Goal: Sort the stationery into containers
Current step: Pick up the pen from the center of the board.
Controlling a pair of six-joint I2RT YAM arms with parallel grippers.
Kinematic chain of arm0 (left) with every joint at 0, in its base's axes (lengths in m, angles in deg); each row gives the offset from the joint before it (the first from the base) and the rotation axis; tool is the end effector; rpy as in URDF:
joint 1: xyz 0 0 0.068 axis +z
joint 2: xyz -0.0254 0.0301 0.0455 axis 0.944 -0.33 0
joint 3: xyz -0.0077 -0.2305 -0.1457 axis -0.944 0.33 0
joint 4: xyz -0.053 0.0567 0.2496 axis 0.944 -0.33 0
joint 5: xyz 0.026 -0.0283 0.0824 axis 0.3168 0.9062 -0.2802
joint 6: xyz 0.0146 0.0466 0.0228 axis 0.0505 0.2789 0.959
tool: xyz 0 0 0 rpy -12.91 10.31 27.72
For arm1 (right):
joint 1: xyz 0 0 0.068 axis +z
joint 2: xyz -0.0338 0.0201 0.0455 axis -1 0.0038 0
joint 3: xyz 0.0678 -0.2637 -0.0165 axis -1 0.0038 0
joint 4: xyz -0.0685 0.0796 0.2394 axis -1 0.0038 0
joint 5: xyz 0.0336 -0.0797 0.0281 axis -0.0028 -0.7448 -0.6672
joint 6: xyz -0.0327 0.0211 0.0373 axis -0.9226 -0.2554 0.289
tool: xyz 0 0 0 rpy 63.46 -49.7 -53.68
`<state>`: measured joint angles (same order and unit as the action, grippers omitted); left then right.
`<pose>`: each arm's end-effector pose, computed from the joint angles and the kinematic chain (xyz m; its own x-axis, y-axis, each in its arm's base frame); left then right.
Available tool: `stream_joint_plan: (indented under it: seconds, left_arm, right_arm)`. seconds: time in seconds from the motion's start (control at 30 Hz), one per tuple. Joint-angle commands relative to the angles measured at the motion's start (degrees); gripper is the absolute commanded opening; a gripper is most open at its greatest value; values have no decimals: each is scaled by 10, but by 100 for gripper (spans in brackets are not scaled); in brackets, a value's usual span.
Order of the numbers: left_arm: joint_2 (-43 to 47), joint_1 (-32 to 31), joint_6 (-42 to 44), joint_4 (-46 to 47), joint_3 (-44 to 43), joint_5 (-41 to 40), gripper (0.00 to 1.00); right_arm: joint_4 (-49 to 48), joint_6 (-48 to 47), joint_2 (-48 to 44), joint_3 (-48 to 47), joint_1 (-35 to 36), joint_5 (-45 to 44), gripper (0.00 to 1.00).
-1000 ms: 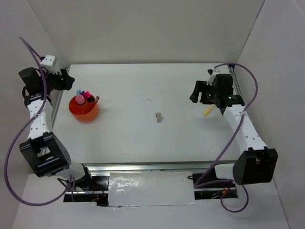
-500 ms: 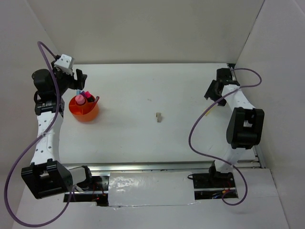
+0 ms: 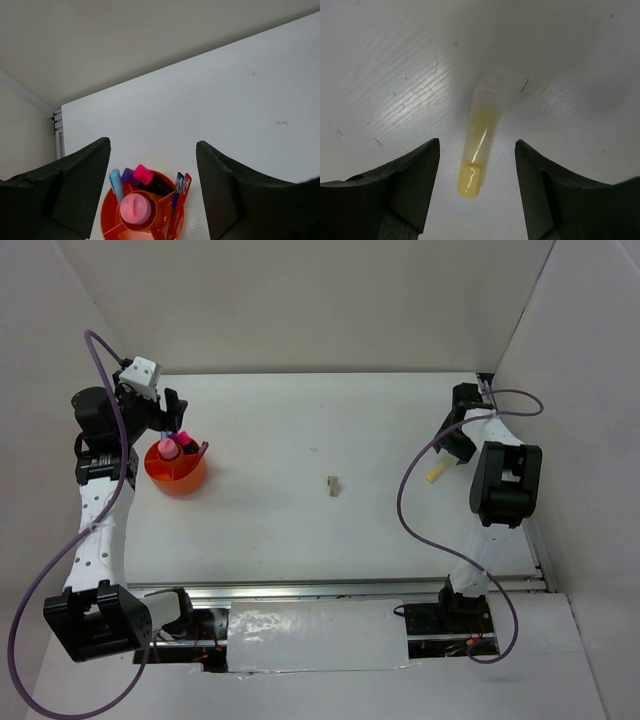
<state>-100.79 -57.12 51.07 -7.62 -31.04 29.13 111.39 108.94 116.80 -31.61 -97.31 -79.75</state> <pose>0.2666 0.0481 0.4029 -0.0266 0.1354 -0.9904 0.2305 0.9649 0.1257 0.4111 -0.0621 0.1988 -0.7099 0.5244 -0.4701 0.5900 0.8074 0.0097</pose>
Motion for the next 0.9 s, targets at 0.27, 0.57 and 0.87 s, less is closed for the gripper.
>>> stream_joint_plan:
  seconds: [0.27, 0.57, 0.87]
  left_arm:
    - [18, -4, 4, -9, -5, -1, 81]
    - [15, -3, 2, -20, -11, 0, 82]
    - [7, -3, -1, -28, -20, 7, 82]
  right_arm:
    - [21, 7, 60, -60, -14, -2, 65]
    - [36, -3, 94, -91, -14, 19, 47]
    - [61, -24, 116, -123, -8, 18, 45]
